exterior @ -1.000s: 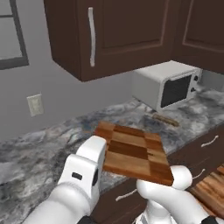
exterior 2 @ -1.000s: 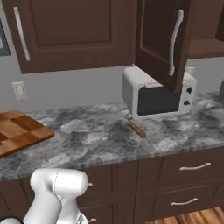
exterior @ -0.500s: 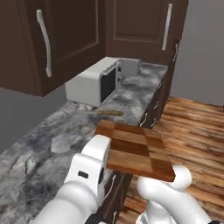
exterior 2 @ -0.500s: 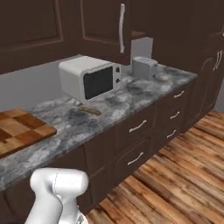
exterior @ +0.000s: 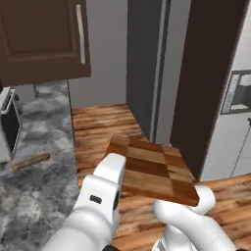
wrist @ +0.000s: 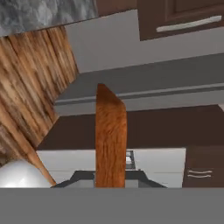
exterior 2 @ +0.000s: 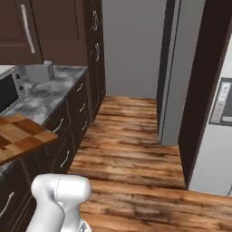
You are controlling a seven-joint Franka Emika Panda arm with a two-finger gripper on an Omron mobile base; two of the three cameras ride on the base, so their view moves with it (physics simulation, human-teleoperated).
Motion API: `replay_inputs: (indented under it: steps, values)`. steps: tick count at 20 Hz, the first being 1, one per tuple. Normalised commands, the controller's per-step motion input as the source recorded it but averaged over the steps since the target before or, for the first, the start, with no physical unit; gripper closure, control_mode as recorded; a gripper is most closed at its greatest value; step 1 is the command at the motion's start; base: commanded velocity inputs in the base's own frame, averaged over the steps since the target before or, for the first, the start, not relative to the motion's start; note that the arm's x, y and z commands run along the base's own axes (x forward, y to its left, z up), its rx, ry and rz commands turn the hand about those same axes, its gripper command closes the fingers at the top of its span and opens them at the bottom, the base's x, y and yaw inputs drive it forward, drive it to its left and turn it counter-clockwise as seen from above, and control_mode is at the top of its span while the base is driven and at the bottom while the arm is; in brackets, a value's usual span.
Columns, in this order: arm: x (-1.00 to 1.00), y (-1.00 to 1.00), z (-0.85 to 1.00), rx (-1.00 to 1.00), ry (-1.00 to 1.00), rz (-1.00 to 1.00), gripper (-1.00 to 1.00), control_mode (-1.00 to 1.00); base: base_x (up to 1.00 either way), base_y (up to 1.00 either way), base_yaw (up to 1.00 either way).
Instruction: Move the cutting board and knife to the sink. Then move spray from the cabinet to the counter.
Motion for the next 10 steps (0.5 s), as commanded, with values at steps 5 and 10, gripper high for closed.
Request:
replay_inputs:
  steps: [5, 10]
  values:
    - [0.0, 0.0, 0.0, 0.0, 0.0, 0.0, 1.0, 1.0, 0.0, 0.0, -1.0]
    - [0.0, 0.0, 0.0, 0.0, 0.0, 0.0, 1.0, 1.0, 0.0, 0.0, -1.0]
